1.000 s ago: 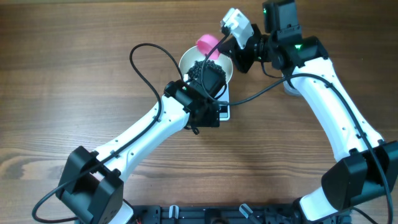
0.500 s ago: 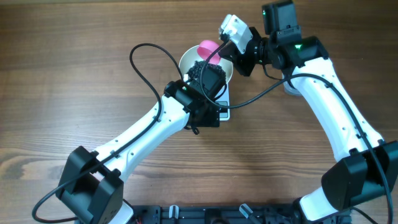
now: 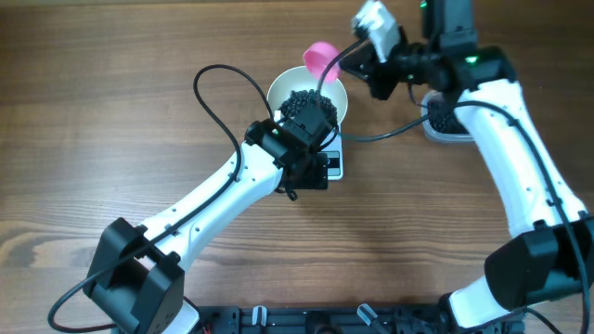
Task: Scoop item into bowl and weigh 150g on scale
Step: 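Return the empty scoop right into the bean tub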
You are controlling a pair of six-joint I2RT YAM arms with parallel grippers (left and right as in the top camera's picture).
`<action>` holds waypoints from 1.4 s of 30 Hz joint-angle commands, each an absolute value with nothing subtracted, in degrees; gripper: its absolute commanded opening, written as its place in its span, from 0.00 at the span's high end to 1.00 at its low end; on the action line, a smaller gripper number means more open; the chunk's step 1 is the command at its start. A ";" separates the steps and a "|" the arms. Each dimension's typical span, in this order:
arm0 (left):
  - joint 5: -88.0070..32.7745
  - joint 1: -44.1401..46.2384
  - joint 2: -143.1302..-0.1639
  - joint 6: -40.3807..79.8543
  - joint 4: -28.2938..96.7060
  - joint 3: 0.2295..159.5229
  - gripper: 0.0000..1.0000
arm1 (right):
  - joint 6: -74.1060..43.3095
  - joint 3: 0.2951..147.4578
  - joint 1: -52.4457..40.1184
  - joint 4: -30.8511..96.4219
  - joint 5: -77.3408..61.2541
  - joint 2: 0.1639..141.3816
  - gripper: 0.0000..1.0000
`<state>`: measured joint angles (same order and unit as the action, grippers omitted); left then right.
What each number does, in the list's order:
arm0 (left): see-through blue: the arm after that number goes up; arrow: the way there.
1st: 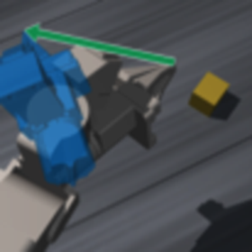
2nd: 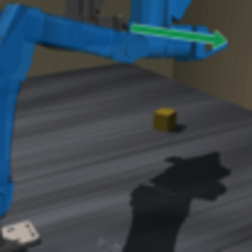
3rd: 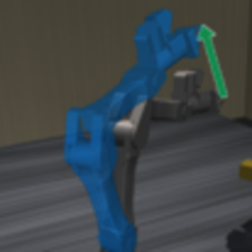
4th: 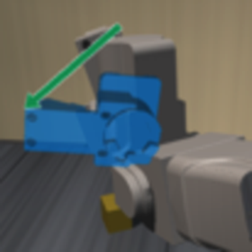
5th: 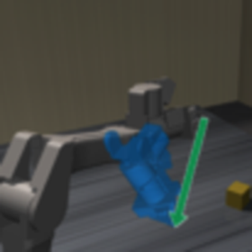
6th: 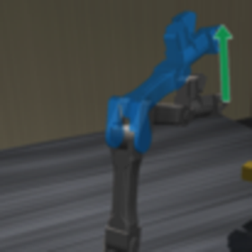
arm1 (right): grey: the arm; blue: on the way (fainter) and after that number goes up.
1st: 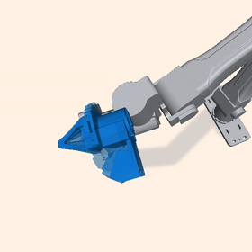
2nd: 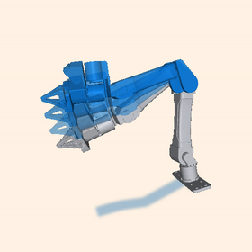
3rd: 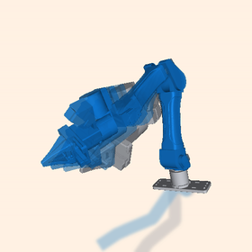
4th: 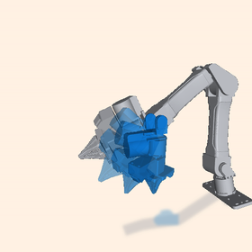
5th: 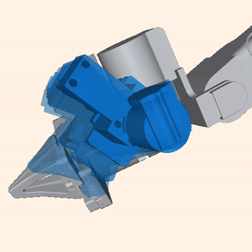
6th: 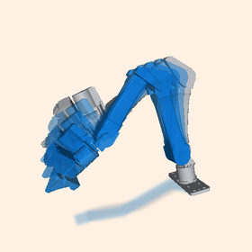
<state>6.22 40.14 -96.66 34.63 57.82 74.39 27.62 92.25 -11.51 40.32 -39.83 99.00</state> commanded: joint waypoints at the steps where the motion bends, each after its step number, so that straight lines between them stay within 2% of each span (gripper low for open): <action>1: 7.38 40.40 -97.10 35.20 57.84 74.04 0.00 | 38.54 93.38 -11.07 46.92 -45.82 98.94 0.96; 3: 7.38 40.40 -97.10 35.20 57.84 74.04 0.00 | 43.99 93.36 -11.07 51.24 -41.56 99.15 0.96; 6: 7.38 40.40 -97.10 35.20 57.84 74.04 0.00 | 41.28 93.36 -11.07 50.13 -39.90 99.15 0.96; 11: 7.38 40.40 -97.10 35.20 57.84 74.04 0.00 | 18.35 95.92 -8.27 43.70 -37.85 99.15 0.96; 12: 7.38 40.40 -97.10 35.20 57.84 74.04 0.00 | 13.32 100.51 -6.44 46.81 -36.91 99.15 0.96; 13: 7.38 40.40 -97.10 35.20 57.84 74.04 0.00 | 13.37 102.74 -5.61 49.47 -34.85 99.15 0.96; 16: 7.38 40.38 -97.10 35.20 57.84 74.04 0.00 | 13.41 106.72 -2.35 59.29 -20.25 99.13 0.96; 19: 7.38 40.47 -97.10 35.20 57.84 74.04 0.00 | 13.47 104.51 1.56 68.12 -4.86 99.70 0.96; 21: 7.38 40.42 -97.10 35.20 57.84 74.04 0.00 | 13.47 101.19 4.03 69.78 0.56 100.22 0.96; 28: 7.38 40.69 -97.10 35.20 57.84 74.04 0.00 | 13.45 92.53 10.63 62.63 3.03 103.61 0.96; 36: 7.38 41.06 -97.10 35.20 57.84 74.04 0.00 | 11.18 89.01 11.40 56.49 2.96 110.93 0.96; 42: 7.38 41.43 -97.10 35.20 57.84 74.04 0.00 | 12.38 88.90 11.55 56.14 -15.20 115.33 0.96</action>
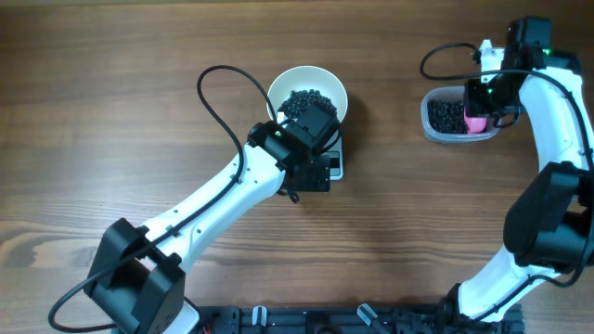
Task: Scoop item into bowl and weigh 150g on scale
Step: 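Return the empty scoop right into the bean tub, then dig the pink scoop into the black beans with the right gripper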
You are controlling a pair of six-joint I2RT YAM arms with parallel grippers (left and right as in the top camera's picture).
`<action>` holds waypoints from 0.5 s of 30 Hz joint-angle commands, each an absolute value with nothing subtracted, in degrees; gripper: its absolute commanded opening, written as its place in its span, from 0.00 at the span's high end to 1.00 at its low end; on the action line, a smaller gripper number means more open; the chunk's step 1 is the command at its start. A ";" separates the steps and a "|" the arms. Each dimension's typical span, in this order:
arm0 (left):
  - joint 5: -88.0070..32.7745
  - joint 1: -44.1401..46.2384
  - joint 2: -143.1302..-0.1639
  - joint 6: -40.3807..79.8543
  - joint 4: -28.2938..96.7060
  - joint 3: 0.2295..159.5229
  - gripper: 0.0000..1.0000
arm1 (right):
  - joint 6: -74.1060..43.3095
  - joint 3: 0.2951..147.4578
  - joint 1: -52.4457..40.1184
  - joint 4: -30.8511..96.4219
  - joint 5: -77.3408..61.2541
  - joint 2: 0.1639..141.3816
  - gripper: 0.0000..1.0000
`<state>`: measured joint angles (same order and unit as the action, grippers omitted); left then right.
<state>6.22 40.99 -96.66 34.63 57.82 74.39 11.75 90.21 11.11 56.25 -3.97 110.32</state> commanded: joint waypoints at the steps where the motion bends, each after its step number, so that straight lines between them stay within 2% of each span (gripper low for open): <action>1: 7.38 41.65 -97.10 35.20 57.84 74.04 0.00 | 13.78 88.90 11.66 55.83 -19.29 115.33 0.96; 7: 7.38 41.98 -97.10 35.20 57.84 74.04 0.00 | 13.28 88.90 15.09 51.90 -22.81 115.33 0.96; 12: 7.38 42.24 -97.10 35.20 57.84 74.04 0.00 | 13.54 88.90 20.51 55.46 -27.11 115.33 0.96; 15: 7.38 42.59 -97.10 35.20 57.84 74.04 0.00 | 16.93 88.90 25.28 56.90 -37.67 115.33 0.96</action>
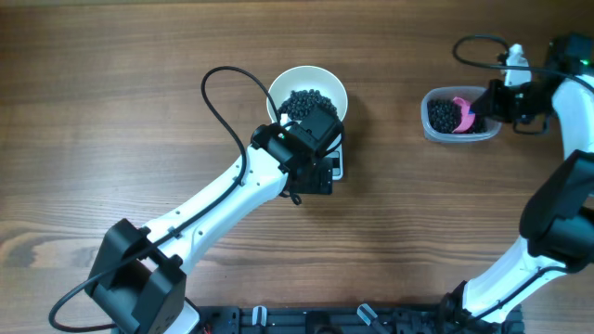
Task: Scoop item into bowl and weigh 150g on scale
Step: 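Dig the pink scoop into the black beans with the right gripper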
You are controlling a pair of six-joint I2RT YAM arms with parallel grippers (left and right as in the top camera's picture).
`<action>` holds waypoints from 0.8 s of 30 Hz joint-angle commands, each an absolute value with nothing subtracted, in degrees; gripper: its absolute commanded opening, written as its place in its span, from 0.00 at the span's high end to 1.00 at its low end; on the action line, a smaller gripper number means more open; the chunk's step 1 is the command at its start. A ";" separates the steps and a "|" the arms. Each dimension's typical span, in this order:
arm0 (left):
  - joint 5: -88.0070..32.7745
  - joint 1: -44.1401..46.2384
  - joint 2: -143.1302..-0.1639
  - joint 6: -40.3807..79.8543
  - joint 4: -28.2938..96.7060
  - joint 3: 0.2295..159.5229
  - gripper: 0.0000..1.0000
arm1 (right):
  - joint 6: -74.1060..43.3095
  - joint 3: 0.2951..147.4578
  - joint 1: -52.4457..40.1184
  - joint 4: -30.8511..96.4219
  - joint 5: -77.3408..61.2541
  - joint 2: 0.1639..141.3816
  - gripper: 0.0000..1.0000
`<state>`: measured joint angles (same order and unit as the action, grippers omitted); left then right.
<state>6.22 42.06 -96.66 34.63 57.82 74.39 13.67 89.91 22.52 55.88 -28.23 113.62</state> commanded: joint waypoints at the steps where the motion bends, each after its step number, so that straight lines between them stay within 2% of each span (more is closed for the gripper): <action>1: 7.38 42.52 -97.10 35.20 57.84 74.04 0.00 | 17.76 88.90 27.03 57.12 -42.52 115.33 0.96; 5: 7.38 43.03 -97.10 35.20 57.84 74.04 0.00 | 17.96 88.90 30.81 58.15 -47.92 115.31 0.96; 13: 7.38 43.31 -97.10 35.18 57.84 74.04 0.00 | 17.93 90.13 31.90 59.75 -47.97 111.90 0.96; 19: 7.38 43.35 -97.10 35.20 57.84 74.04 0.00 | 16.27 91.39 31.90 61.93 -36.32 108.97 0.96; 24: 7.38 43.35 -97.10 35.20 57.84 74.04 0.00 | 16.40 91.39 31.88 62.37 -39.20 108.97 0.96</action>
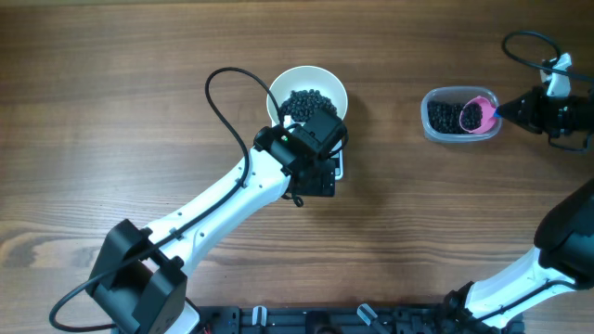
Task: Scoop item into bowl and weigh 150g on scale
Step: 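Dig the pink scoop into the black beans with the right gripper, then lift the filled scoop and carry it left over the bowl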
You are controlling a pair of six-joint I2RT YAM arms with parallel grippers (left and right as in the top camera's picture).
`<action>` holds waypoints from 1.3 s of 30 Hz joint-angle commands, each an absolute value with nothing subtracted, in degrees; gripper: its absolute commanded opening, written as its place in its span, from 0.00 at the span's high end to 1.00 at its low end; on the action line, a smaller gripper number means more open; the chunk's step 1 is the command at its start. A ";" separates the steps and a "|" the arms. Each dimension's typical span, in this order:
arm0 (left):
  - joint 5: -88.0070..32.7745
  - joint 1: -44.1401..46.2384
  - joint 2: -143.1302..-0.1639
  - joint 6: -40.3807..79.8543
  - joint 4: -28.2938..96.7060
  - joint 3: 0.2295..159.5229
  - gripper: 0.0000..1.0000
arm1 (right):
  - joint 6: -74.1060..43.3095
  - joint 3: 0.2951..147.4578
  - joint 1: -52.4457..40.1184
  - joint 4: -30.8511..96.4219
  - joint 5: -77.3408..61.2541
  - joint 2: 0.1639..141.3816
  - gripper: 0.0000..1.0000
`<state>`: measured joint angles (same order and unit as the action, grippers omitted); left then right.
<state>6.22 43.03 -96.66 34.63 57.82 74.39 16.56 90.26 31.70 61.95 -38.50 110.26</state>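
Note:
A white bowl (283, 82) holding dark beans (307, 98) sits on a small scale (338, 169) at the upper middle of the overhead view. My left gripper (327, 128) hangs over the bowl's near rim; its fingers are hidden under the wrist, so its state does not show. At the upper right a clear tub (436, 134) holds more dark beans (447, 115). A pink scoop (475, 115) lies tilted in the tub with beans in its cup. My right gripper (506, 109) is shut on the scoop's handle at the tub's right end.
The wooden table (111, 111) carries only the scale with the bowl and the tub. A black cable (227, 102) loops up from my left arm beside the bowl. My right arm reaches in from the right edge of the frame.
My right gripper has moved further right, and the pink scoop now sits at the tub's right end with beans in its cup. The left arm has barely shifted.
First my right gripper held the pink scoop over the bowl's far rim. Then it was at the tub with the scoop down among the beans. After that the scoop lay in the tub, and now it rests loaded at the tub's right end. My left gripper stayed at the bowl.

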 commanded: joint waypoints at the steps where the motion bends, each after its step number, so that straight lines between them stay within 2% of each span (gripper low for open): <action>1: 7.38 43.35 -97.10 35.20 57.84 74.04 0.00 | 16.38 91.39 31.83 62.43 -39.22 108.97 0.96; 10: 7.38 43.35 -97.10 35.20 57.84 74.04 0.00 | 16.08 91.39 31.68 61.91 -46.35 108.97 0.96; 17: 7.38 43.35 -97.10 35.20 57.84 74.04 0.00 | 13.34 91.39 31.70 60.88 -45.50 108.95 0.96; 23: 7.38 43.35 -97.10 35.20 57.84 74.04 0.00 | 14.96 91.39 32.14 60.75 -62.61 108.95 0.96; 39: 7.38 43.35 -97.10 35.20 57.84 74.04 0.00 | 17.80 91.39 29.78 62.02 -73.54 108.97 0.96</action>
